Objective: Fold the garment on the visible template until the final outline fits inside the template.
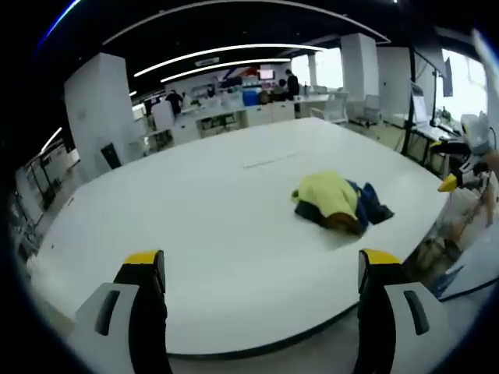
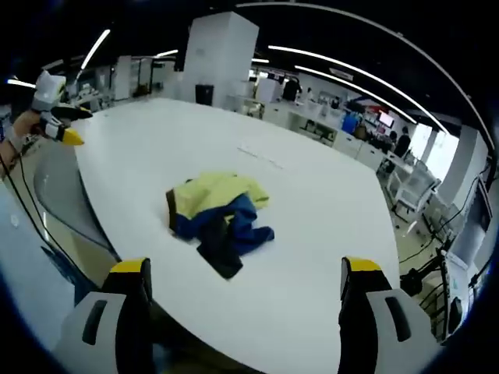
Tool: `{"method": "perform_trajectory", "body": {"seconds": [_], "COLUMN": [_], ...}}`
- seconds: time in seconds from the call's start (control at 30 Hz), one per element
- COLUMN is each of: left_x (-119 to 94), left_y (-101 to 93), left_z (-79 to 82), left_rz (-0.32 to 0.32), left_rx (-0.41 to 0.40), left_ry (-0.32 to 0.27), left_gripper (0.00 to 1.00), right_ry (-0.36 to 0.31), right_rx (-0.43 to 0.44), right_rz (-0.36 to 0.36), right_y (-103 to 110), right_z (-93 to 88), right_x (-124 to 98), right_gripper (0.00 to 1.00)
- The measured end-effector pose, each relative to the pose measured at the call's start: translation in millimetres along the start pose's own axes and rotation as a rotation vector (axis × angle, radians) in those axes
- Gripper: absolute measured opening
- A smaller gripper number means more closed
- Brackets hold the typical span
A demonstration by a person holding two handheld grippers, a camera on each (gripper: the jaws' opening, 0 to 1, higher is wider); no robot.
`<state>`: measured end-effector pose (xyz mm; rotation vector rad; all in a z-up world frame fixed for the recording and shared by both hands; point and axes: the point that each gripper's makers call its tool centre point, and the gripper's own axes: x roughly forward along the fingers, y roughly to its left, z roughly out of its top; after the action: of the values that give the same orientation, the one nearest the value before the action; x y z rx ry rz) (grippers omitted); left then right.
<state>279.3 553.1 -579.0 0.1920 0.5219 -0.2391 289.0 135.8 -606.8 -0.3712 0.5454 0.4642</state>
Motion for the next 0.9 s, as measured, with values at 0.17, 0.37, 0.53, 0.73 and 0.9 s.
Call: {"method": "perform_trajectory", "body": {"seconds": [0.17,0.37,0.53,0.73,0.9], "left_x": [-0.6,-0.5,-1.8,-2.7,-2.9], "left_y": [-1.2,-1.6,-1.0,0.2,-1.4], "left_z": [-4.1,-5.1,-5.8,-4.7,-3.0], "left_rz": [0.001,0.002,0.008,0.013,0.013], "left_rx": [-0.003,-0.006,-0.013,-0.015,-0.016], "left_ry": [0.012,0.016,0.013,0.007,-0.001], "left_gripper": [0.99,0.99,0.99,0.99,0.99], "right_ry": [0.012,0.011,0.011,0.004,-0.003], "right_rx": [0.012,0.008,0.000,0.003,0.004], "right_rz": [-0.003,-0.003,-0.003,0.003,0.009], "right_y": [-1.0,-1.5,-1.9,1.1,3.9], "right_z": [-5.4,-3.6,-3.1,-1.1,1.4], "right_x": [-1.4,-1.7,-1.3,-1.0,-1.5], "right_gripper": [1.00,1.00,1.00,1.00,1.00]}}
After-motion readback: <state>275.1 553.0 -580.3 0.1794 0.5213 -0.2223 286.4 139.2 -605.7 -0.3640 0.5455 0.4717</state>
